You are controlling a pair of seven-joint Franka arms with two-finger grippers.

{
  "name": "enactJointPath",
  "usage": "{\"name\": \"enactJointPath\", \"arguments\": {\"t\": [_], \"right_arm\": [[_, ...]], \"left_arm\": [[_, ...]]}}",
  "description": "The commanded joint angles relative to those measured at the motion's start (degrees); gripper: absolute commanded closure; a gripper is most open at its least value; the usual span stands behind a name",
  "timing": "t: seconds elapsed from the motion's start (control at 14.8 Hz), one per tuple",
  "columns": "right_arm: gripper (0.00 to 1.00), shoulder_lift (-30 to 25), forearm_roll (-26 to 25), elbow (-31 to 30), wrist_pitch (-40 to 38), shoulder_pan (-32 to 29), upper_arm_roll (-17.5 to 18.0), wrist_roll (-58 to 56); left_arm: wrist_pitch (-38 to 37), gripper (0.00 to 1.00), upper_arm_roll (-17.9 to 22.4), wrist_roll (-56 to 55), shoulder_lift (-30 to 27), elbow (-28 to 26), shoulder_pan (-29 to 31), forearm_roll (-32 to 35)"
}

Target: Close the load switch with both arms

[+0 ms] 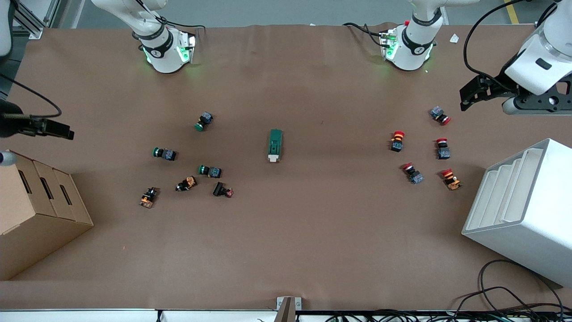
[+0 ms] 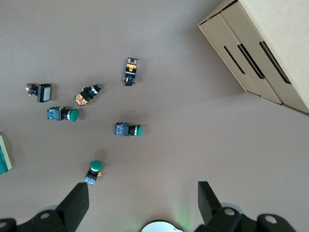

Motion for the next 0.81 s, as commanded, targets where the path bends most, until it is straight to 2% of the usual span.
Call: {"name": "enactJointPath", "arguments": {"t": [0.0, 0.2, 0.74], "right_arm": [[0.00, -7.70, 0.94, -8.56, 2.53, -1.02, 0.81, -0.13], [0.00, -14.12, 0.94, -15.07, 5.00, -1.02, 0.72, -0.13], [0.00, -18.61, 0.94, -15.44, 3.86, -0.94, 0.72, -0.13]], "left_arm": [[0.16, 0.00, -0.61, 0.90, -3.28, -3.87, 0.58, -1.12], [-0.89, 0.00, -0.70, 1.16, -3.02, -2.65, 0.40, -1.20], [-1.95, 0.00, -0.70, 1.16, -1.26, -0.18, 0.32, -1.20]]}}
